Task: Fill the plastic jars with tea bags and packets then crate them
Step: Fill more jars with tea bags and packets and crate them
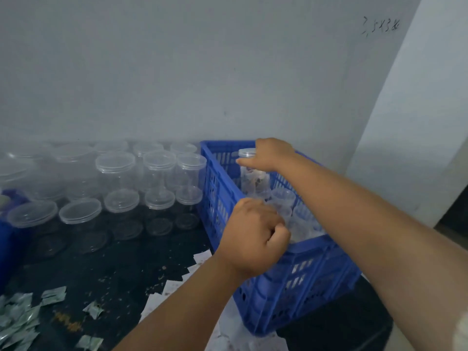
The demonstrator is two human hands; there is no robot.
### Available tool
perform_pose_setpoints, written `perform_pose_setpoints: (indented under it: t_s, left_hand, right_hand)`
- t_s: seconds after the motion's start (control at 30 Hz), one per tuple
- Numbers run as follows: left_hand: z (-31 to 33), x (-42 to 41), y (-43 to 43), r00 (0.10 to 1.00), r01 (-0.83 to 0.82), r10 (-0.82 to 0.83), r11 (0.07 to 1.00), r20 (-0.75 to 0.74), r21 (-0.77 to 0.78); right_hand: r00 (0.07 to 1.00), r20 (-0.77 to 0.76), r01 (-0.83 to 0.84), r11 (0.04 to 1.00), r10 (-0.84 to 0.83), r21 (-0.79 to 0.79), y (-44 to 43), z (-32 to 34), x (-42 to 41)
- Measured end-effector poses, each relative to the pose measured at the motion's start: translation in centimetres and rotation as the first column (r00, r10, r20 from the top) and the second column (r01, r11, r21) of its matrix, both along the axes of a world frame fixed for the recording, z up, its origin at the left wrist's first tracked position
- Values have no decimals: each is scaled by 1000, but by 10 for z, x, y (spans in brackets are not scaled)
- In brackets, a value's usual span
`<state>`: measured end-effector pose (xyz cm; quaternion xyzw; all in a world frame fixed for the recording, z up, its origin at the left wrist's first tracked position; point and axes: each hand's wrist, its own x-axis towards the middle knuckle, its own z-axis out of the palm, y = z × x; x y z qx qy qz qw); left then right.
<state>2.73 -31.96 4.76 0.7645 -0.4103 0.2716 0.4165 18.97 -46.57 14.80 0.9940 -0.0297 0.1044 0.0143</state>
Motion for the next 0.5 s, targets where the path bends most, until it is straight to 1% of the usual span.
perform_pose_setpoints:
  t_s: [0.1,0.2,0.27,0.4,0.5]
  left_hand:
    - [-1,-2,2,1000,-13,13,1000,-6,3]
    - [0,-3,1,1000,-19,19,1000,4,-2]
    - [1,-2,1,1000,-16,16,1000,13,-17]
    - [1,-2,2,999,-11,12,999,30,-49]
    - [-1,-3,2,999,-12,13,999,33,-45]
  right_hand:
    - [998,-24,-55,996,57,70,15,-10,32]
    - [997,-57,-41,993,48,109,28,-29,52]
    - [993,-109,-28,996,38,88,35,-48,55]
    - [966,-249,-72,997,71,4,37,-74,46]
    - [935,-353,-40,998,23,-39,35,-80,32]
